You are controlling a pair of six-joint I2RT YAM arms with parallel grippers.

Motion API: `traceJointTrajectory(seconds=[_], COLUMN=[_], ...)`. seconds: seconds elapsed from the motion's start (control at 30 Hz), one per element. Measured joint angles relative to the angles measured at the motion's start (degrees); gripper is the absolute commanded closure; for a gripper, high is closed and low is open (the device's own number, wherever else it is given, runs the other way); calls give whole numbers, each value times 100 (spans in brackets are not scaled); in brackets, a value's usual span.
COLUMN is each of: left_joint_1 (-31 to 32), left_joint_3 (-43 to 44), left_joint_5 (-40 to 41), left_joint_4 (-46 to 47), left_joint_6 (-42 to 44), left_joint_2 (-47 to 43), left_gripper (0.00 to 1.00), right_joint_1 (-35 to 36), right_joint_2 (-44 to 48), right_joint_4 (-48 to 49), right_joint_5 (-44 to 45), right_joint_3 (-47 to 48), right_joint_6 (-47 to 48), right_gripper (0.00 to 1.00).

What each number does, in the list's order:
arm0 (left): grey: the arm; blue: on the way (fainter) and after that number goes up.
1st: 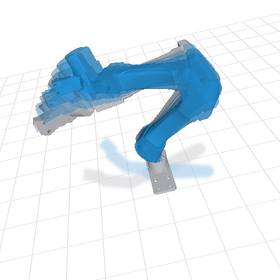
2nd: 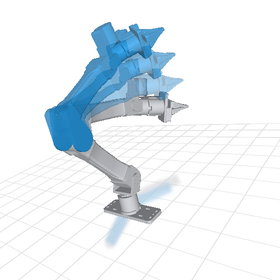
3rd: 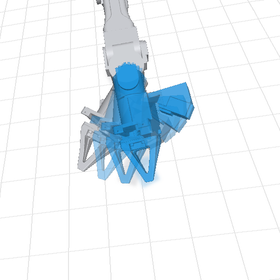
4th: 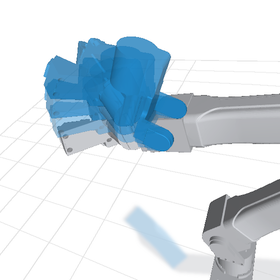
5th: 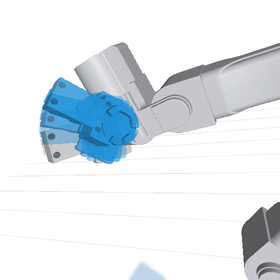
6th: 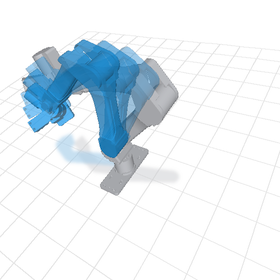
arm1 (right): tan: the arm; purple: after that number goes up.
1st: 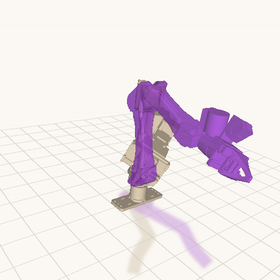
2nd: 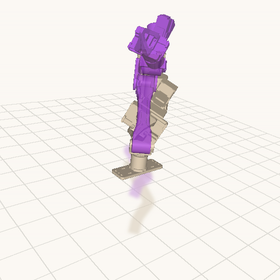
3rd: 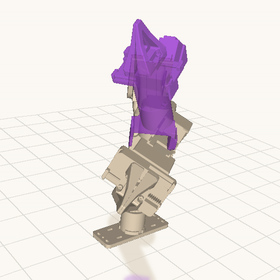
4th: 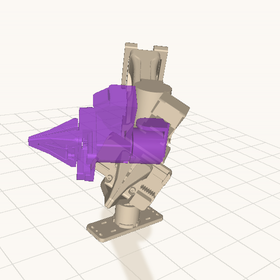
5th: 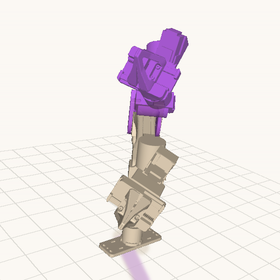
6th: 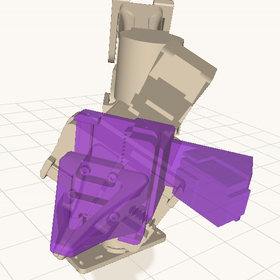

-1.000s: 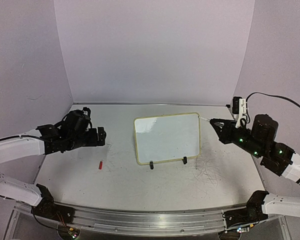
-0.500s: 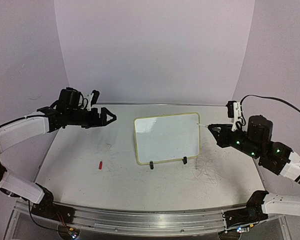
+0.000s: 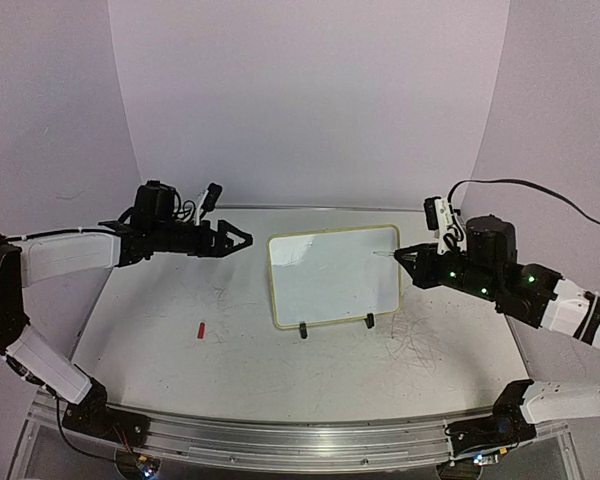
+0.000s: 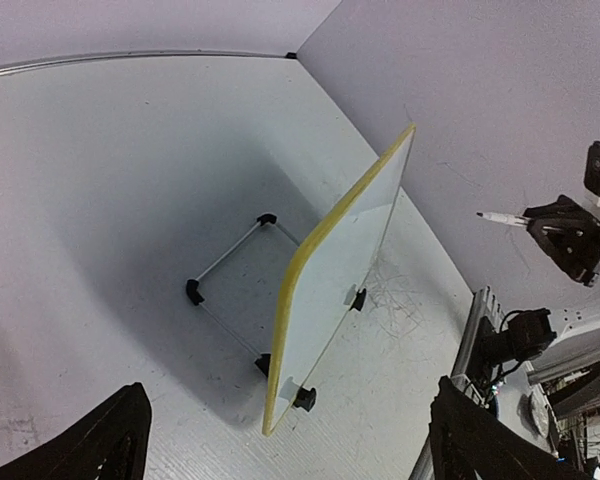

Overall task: Write a sentence on the whiteboard
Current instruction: Hold the whiteboard at the center of the board.

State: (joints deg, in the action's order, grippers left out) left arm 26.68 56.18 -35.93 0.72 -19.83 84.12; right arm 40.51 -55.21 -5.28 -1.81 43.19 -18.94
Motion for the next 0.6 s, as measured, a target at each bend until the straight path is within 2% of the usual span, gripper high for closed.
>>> traceJointTrajectory(seconds=[0.4, 0.6], left_joint_1=[2, 23], left_joint_3=[-341, -109], left_joint_5=[-1333, -1717], left_joint_4=[978, 1352], left_joint_6=[-111, -377], left_joint_2=[634, 1200], left_gripper=[12, 25], right_joint_1=[0, 0], right_joint_2=[-142, -132], right_joint_4=[198, 271], right_joint_5=[-210, -358], right_joint_3=[257, 257], right_joint_6=[370, 472], right_gripper=[100, 100])
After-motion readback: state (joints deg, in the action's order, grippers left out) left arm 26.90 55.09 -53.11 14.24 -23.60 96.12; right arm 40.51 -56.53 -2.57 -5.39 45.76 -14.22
